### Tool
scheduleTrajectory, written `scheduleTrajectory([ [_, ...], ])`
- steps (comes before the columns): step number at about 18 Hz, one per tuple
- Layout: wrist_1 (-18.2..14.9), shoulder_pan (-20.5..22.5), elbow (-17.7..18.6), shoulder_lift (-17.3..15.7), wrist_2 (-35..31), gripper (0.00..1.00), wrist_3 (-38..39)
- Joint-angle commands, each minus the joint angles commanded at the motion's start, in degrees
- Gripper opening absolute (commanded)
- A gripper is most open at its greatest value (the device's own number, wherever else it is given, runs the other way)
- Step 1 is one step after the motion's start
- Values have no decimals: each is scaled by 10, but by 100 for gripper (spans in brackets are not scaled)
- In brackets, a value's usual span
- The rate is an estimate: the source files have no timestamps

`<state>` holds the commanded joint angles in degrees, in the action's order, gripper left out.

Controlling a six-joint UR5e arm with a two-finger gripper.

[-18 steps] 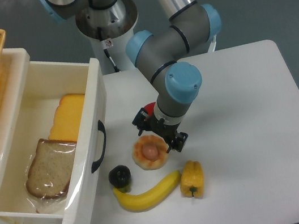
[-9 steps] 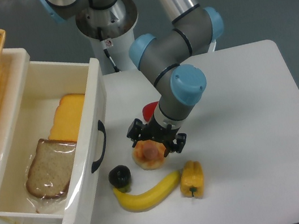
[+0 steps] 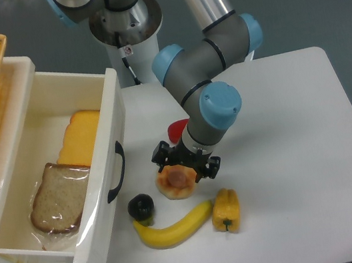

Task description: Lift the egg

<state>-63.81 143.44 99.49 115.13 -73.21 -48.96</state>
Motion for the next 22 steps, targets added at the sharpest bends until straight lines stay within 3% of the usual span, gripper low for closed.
scheduleTrajectory([
  [9, 1, -7, -1, 11, -14, 99, -1],
  [14, 1, -15, -2, 13, -16, 81, -1],
  [22, 1, -19, -3, 18, -20, 78, -9],
])
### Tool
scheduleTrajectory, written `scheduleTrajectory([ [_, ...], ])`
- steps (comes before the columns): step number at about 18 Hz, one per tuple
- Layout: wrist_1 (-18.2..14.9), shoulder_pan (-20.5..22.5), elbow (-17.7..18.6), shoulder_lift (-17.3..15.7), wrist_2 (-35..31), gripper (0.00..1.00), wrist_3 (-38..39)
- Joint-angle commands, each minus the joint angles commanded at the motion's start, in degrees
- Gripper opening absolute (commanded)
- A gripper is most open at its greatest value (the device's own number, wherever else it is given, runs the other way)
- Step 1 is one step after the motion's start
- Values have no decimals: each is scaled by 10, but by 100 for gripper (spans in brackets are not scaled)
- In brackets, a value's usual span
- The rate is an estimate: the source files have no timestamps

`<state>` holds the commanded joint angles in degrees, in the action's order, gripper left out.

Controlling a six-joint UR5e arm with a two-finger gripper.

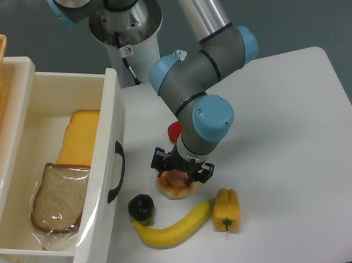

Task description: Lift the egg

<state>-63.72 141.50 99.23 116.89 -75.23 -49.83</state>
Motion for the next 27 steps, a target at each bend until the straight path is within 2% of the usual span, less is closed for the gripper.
scheduleTrajectory([
  [3, 0, 0, 4, 0, -3, 82, -16],
  [12, -1, 1, 4, 0, -4, 80, -34],
  [14, -1, 1, 4, 0, -9, 74, -39],
  [15, -1, 1, 5, 0, -12, 66, -39],
  [17, -1, 1, 5, 0, -15, 61, -39],
  [19, -1, 1, 5, -1, -15, 51, -40],
  [24, -1, 2, -4, -4, -15, 36, -41],
  [27, -2, 3, -7, -6, -15, 35, -62],
])
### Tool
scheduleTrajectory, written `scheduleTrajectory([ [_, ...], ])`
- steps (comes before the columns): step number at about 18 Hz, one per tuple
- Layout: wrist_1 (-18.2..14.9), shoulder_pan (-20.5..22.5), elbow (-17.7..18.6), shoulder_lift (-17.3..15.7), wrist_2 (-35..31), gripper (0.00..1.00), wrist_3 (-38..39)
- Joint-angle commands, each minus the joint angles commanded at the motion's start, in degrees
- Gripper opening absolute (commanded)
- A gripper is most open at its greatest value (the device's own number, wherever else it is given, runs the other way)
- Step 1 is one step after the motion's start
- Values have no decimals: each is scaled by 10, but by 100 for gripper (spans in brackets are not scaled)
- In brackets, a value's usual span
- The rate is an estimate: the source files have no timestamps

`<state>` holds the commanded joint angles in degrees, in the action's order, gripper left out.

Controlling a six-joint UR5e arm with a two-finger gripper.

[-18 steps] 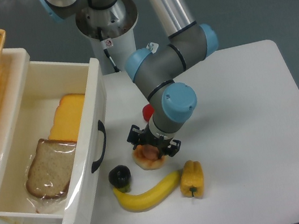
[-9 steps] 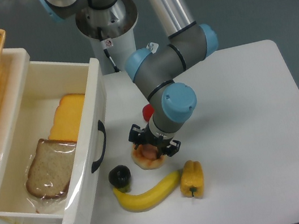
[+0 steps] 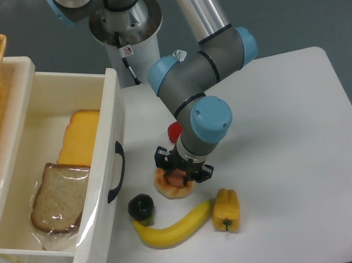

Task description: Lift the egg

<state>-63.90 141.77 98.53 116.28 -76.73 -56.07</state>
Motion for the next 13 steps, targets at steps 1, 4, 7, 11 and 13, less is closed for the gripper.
scheduleTrajectory([
  [1, -1, 0, 0, 0, -1, 35, -7],
  [4, -3, 2, -13, -4, -1, 35, -29],
  [7, -3, -1, -31, -17, -1, 35, -49],
  [11, -2, 1, -44, -37, -8, 36, -134],
  [13, -4, 3, -61, -49, -51, 35, -167],
])
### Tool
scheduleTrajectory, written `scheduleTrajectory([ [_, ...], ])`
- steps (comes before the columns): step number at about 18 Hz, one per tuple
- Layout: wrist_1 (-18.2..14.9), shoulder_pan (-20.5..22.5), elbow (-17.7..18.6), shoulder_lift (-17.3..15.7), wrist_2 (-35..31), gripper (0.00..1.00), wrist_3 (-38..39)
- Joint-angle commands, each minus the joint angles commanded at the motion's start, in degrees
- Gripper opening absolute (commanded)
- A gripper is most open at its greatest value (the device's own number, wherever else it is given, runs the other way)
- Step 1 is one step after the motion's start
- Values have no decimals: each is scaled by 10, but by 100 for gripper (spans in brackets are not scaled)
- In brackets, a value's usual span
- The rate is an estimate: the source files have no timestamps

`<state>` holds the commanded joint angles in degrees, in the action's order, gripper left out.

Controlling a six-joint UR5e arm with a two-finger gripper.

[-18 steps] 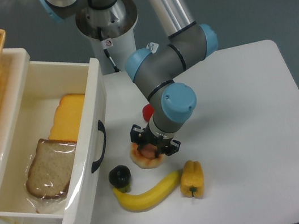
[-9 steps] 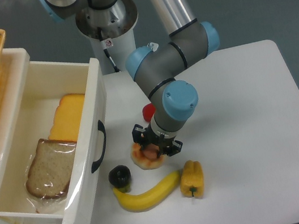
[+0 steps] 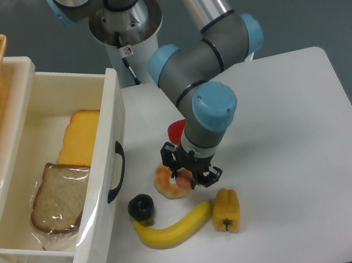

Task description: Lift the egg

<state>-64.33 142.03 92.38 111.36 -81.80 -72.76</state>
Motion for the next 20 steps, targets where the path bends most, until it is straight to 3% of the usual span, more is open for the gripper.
scheduleTrajectory([
  [8, -11, -15, -25, -27, -20, 38, -91],
  [20, -13, -16, -31, -26, -11, 38, -93],
])
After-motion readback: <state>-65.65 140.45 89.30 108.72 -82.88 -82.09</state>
